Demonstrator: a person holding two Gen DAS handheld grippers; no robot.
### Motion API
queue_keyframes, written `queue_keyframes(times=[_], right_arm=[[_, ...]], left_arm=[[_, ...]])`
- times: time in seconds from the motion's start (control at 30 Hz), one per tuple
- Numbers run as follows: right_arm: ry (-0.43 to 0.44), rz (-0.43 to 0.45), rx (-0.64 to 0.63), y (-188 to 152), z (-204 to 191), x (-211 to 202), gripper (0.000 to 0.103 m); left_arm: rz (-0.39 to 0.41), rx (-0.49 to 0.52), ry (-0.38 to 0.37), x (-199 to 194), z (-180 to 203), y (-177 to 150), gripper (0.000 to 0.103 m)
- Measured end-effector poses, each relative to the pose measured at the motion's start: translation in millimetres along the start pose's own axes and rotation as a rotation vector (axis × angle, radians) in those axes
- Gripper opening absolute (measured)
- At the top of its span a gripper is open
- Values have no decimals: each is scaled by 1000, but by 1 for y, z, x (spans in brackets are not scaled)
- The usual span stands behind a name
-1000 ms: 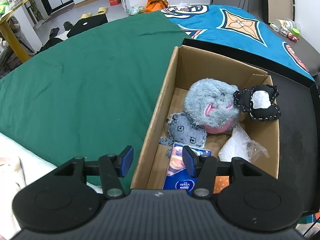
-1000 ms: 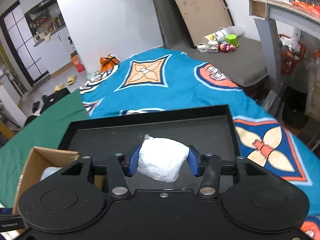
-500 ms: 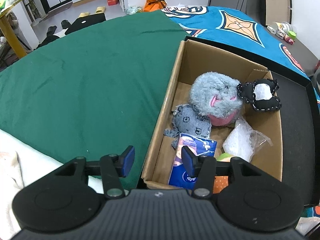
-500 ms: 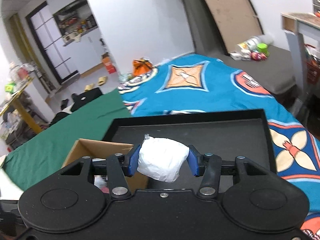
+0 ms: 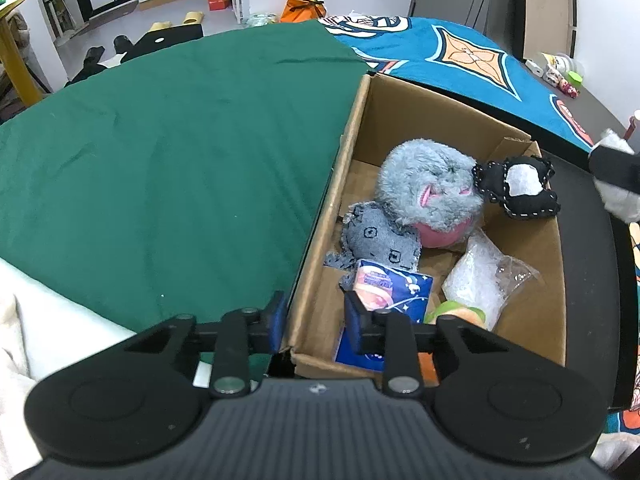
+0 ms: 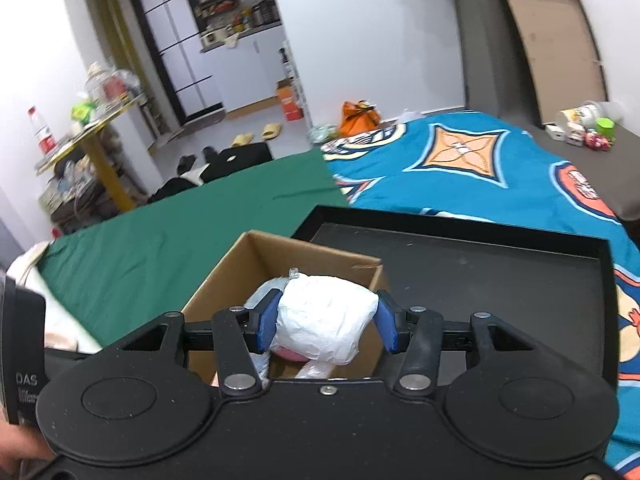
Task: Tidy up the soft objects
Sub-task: 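Carry the white cloth ball over the cardboard box with the right gripper, then lower the cloth ball into the box and open the right gripper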
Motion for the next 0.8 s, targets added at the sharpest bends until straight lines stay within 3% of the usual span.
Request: queue_keyframes(times=[0.3, 0.43, 0.53, 0.8], right_arm=[[23, -29, -54, -3, -27, 8, 49], [34, -32, -72, -2, -37, 16, 51], [43, -37, -103, -4, -46, 21, 65], [-10, -38, -33, -11, -21, 6, 65]], left_arm=[[8, -44, -21, 0, -9, 3, 14], [5, -58, -40, 0, -11, 3, 14], [3, -66, -45, 1, -12, 4, 14], [-15, -73, -51, -5, -12, 4, 19]])
Point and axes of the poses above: each gripper's, at about its wrist camera, not at the fingertips, and x roughly the way its jaws point, z to its right, y to its top, the point moved 10 cm from there along x, roughly the way its jaws point, and after that the axes turned 11 degrees about -x, right-handed, at the moved point
